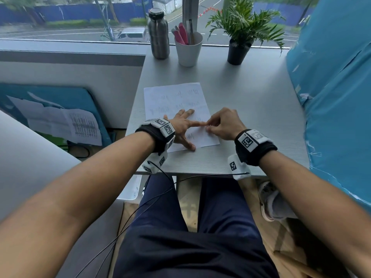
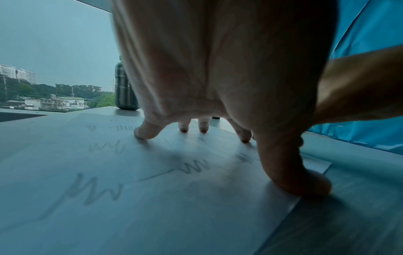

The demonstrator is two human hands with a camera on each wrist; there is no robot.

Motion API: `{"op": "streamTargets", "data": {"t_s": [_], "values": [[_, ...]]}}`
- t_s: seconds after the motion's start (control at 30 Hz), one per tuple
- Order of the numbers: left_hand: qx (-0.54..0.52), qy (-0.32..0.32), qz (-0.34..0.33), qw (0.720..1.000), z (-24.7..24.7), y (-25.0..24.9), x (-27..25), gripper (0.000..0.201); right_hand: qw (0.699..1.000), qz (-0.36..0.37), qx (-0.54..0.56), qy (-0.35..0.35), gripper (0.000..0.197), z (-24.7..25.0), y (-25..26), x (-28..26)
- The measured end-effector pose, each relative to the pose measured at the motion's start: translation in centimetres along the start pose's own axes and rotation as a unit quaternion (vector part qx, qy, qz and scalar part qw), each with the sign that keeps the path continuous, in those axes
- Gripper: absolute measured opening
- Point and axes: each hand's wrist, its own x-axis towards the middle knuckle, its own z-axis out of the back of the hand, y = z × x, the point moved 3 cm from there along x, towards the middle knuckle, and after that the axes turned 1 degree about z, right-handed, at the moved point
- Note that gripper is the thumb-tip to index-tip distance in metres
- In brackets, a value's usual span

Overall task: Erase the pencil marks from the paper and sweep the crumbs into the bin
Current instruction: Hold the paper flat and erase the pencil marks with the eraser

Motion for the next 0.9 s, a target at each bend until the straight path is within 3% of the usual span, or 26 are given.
{"op": "streamTargets", "data": {"t_s": [0.17, 0.27, 0.4, 0.5, 0.63, 0.77, 0.9], "values": [[-0.01, -0.001, 0.005, 1.0, 0.1, -0.3, -0.2, 0.102, 0.997, 0.045, -0.005, 0.056, 0.014, -0.9, 1.0, -0.8], [-0.009, -0.005, 0.007, 1.0, 0.1, -0.4, -0.2, 0.102, 1.0, 0.001, -0.002, 0.002, 0.014, 0.2, -0.2, -0.2], [-0.01, -0.002, 0.013, 1.0, 0.0, -0.4, -0.2, 0.102, 0.997, 0.042, -0.015, 0.057, 0.013, -0.4, 0.5, -0.9], [-0.006, 0.0, 0.011, 1.0, 0.1, -0.5, -0.1, 0.103, 1.0, 0.007, -0.011, 0.01, 0.013, 0.4, -0.3, -0.7], [-0.013, 0.001, 0.014, 1.0, 0.2, -0.4, -0.3, 0.103, 0.996, 0.047, -0.02, 0.069, 0.013, -0.2, 0.6, -1.1], [-0.006, -0.003, 0.012, 1.0, 0.2, -0.5, -0.2, 0.102, 0.999, 0.015, -0.025, 0.014, 0.012, 0.5, 0.0, -0.7], [0.002, -0.004, 0.008, 1.0, 0.2, -0.6, -0.4, 0.102, 0.998, 0.029, -0.025, 0.046, 0.012, 0.1, 0.3, -1.0]]}}
